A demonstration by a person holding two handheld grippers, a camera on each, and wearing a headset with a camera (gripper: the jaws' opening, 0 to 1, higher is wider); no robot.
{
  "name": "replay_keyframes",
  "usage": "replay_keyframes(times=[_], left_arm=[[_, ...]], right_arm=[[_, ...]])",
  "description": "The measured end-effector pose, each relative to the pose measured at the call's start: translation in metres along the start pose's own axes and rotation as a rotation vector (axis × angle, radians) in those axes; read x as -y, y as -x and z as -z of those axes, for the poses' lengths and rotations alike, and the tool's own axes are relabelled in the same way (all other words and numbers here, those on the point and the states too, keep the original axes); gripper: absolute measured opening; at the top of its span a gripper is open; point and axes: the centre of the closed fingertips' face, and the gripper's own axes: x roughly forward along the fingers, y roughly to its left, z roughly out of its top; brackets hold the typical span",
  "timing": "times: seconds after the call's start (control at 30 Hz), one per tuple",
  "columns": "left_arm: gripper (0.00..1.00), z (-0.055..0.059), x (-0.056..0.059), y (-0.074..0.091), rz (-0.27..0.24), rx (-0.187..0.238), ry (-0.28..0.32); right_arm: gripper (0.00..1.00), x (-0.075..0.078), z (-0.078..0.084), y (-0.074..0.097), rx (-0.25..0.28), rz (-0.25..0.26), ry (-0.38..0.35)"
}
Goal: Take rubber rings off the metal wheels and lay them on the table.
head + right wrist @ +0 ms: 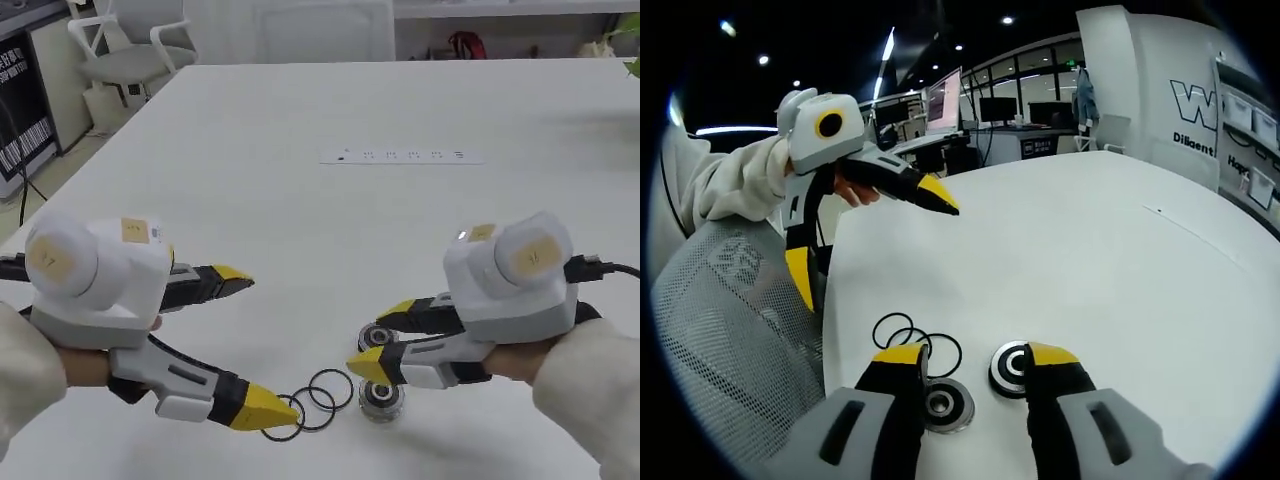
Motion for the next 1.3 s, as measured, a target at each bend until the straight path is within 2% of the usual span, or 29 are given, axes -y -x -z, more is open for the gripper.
replay_keyframes(times=[0.27,0.47,0.63,0.93,1.17,1.3], left_arm=[[0.89,-0.014,-0.008,0.003,-0.033,0.063,-0.001],[0.87,-0.019,-0.011,0.004,-0.05,0.079,-0.006],[0.85,-0.026,-0.013,0.005,-0.056,0.1,-0.016],[0.74,-0.043,-0.012,0.0,-0.047,0.127,-0.047],[0.7,-0.066,-0.01,-0.014,-0.032,0.159,-0.08],[0.69,-0.072,-0.005,-0.025,-0.021,0.154,-0.099]], right_arm=[[0.35,0.02,0.001,0.01,0.027,0.056,-0.05],[0.34,0.027,0.006,0.013,0.029,0.073,-0.062],[0.34,0.028,0.012,0.012,0.015,0.073,-0.065],[0.33,0.026,0.024,0.008,-0.025,0.061,-0.056],[0.32,0.025,0.027,0.006,-0.038,0.053,-0.052],[0.32,0.025,0.028,0.006,-0.04,0.053,-0.055]])
